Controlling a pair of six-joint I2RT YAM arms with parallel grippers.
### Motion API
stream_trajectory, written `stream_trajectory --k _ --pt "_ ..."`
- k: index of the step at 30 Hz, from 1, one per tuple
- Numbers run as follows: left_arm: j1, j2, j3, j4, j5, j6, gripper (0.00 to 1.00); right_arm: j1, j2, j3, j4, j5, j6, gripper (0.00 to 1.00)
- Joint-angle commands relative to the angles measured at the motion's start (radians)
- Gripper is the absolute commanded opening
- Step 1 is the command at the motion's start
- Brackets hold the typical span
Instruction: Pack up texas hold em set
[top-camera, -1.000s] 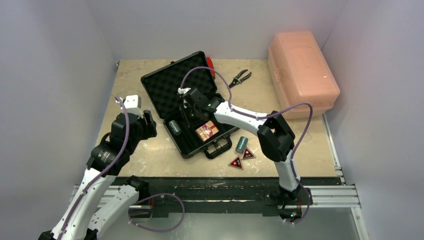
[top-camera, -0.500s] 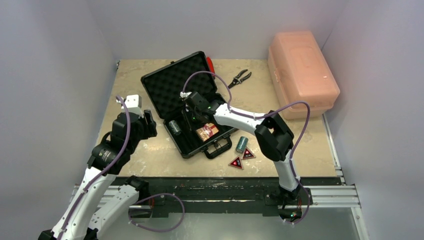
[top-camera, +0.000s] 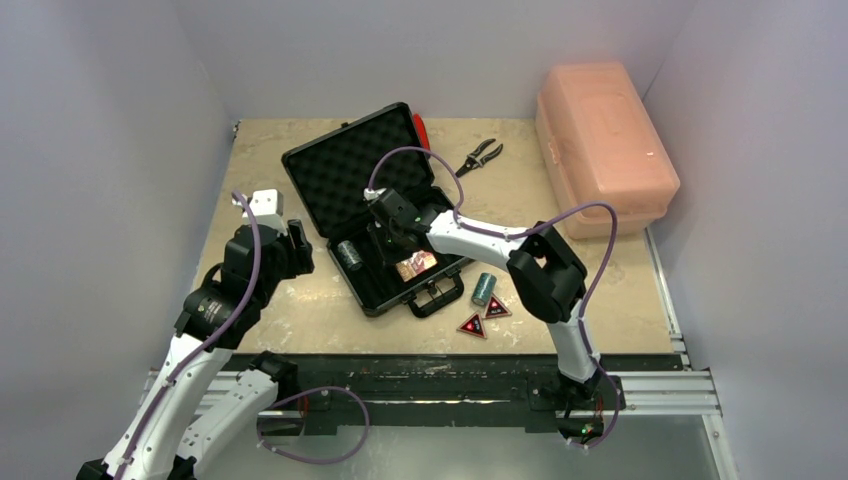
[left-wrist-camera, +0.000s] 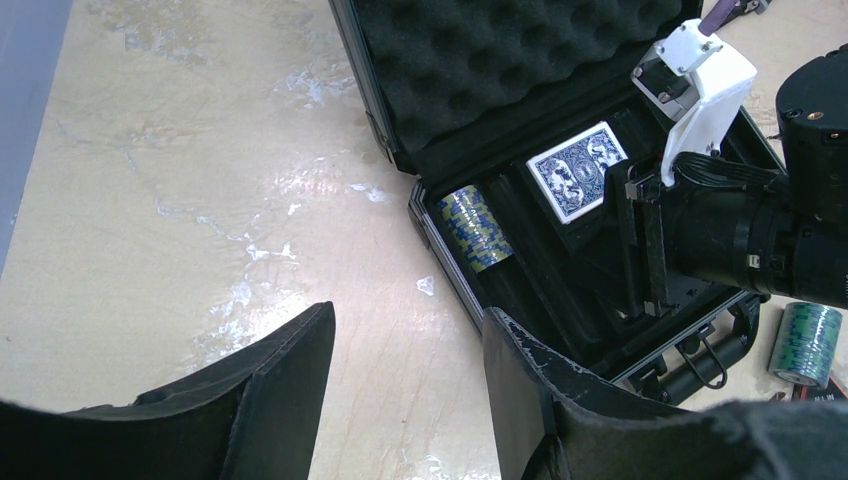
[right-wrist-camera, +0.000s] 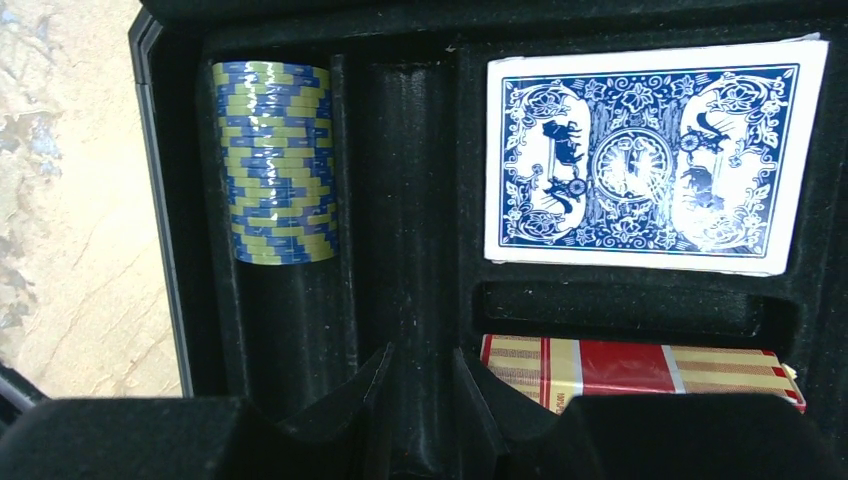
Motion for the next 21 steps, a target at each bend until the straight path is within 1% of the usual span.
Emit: stream_trajectory --k 1,9,14,17,19,21 --pt "0.007 -0.001 0.034 0.012 -0.016 0.027 0.56 -0.003 0.014 -0.009 -0.028 0.064 0.002 0.31" --pt "0.007 -0.001 0.034 0.011 -0.018 0.027 0.56 -0.005 0.029 -0.026 -0.032 0.082 0.002 0.31" --pt "0.007 -0.001 0.034 0.012 -0.018 0.028 0.56 -0.005 0.005 -0.003 -0.026 0.034 -0.001 0.32" --pt "0.007 -0.001 0.034 0.014 -0.018 0.028 0.56 -0.005 -0.027 0.029 -0.010 0.010 -0.024 0.35" --pt "0.007 -0.001 0.034 0.013 -0.018 0.027 0.56 -0.005 -0.046 0.055 -0.003 -0.037 -0.020 0.37" --pt "0.007 -0.003 0.034 0.011 -0.020 0.027 0.56 -0.005 -0.055 0.080 -0.008 -0.038 -0.011 0.38"
